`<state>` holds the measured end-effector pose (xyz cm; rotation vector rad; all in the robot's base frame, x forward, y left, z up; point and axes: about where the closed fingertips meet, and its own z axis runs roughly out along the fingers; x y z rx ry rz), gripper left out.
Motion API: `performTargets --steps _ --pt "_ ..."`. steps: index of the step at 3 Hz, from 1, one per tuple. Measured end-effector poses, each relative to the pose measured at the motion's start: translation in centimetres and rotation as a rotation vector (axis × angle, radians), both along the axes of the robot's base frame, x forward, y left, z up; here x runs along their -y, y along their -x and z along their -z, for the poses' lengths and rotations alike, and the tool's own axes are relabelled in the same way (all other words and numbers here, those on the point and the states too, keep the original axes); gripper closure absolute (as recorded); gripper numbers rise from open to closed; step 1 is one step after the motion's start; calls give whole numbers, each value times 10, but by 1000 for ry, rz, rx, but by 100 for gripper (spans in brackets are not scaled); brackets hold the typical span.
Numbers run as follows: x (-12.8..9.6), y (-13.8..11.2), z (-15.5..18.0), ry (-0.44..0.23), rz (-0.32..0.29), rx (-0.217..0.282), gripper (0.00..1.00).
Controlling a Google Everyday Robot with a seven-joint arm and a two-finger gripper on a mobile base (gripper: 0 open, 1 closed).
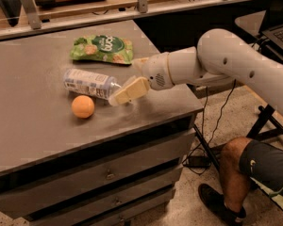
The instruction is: Move blue plastic bottle near orange
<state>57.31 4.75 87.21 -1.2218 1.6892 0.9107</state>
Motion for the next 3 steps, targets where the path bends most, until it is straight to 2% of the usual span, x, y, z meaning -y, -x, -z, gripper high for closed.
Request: performTargets --steps 2,3 --pt "38 -2 -44 55 160 151 0" --pt "58 0 -61 102 281 207 0"
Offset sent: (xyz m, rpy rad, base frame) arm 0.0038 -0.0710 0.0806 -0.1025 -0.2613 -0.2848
